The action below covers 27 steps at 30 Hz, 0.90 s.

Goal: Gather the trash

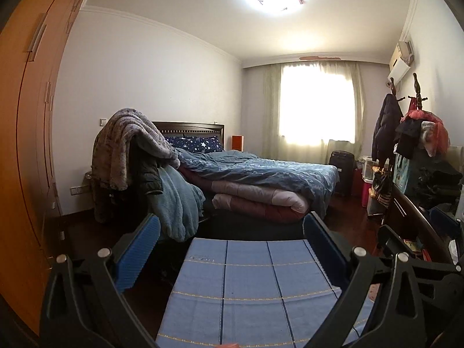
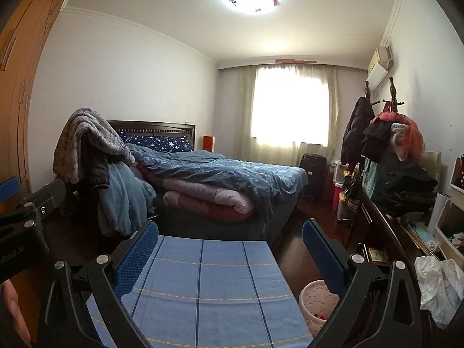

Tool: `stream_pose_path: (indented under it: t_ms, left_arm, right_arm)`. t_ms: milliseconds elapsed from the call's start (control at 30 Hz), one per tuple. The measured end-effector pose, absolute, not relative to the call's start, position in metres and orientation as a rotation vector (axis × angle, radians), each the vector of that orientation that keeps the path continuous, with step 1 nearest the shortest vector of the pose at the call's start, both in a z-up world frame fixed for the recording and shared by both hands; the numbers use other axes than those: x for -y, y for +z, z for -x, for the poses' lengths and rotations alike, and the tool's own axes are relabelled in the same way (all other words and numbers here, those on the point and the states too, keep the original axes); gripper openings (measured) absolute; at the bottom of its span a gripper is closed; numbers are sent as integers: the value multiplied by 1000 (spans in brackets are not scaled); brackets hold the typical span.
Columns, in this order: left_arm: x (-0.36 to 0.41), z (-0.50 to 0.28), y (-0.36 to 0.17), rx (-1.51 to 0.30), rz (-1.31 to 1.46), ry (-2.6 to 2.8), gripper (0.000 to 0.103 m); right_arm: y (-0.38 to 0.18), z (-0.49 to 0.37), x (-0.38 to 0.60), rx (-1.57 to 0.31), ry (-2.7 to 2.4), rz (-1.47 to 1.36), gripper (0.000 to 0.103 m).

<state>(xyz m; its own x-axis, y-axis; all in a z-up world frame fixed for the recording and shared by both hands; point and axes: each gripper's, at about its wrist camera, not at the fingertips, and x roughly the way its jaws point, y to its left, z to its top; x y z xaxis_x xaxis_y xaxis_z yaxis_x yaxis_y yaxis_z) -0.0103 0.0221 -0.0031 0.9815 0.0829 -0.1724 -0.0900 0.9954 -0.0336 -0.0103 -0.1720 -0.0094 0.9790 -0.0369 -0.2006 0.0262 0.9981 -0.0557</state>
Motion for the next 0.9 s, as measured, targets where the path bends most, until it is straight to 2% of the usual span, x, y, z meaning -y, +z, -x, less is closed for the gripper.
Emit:
stream_pose_path:
  t_ms: [900]
  left_arm:
    - [-6, 27, 1, -142, 28, 57, 99]
  right_arm:
    - [-4, 24, 182, -186, -56, 16, 99]
